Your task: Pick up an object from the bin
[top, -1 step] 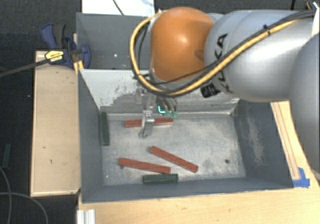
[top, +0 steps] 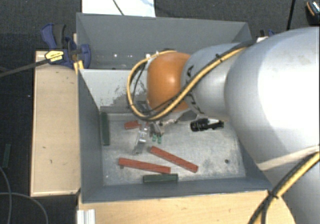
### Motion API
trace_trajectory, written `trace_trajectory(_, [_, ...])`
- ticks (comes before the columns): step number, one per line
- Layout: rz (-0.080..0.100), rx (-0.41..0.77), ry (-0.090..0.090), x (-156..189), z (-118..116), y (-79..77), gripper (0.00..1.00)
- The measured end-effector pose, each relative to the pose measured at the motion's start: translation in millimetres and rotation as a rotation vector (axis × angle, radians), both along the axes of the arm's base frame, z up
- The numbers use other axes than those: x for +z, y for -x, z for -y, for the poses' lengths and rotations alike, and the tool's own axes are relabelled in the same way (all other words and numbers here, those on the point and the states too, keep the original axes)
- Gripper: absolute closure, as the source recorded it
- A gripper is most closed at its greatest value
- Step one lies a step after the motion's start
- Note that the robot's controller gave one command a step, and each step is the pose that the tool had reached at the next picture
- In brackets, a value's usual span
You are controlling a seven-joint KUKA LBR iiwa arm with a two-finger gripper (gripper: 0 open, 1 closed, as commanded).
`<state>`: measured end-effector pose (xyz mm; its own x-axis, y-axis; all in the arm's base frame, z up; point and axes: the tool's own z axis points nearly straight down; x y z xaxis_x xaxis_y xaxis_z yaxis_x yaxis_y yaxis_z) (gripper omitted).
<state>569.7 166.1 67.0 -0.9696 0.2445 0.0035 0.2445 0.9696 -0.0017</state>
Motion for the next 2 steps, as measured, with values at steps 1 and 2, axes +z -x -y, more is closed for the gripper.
trace_trajectory(1, [0.010, -0.003, -0.003, 5.3, -0.8, -3.3, 1.00])
trace_trajectory(2, [0.006, -0.006, -0.003, 3.7, -0.8, -1.8, 0.00])
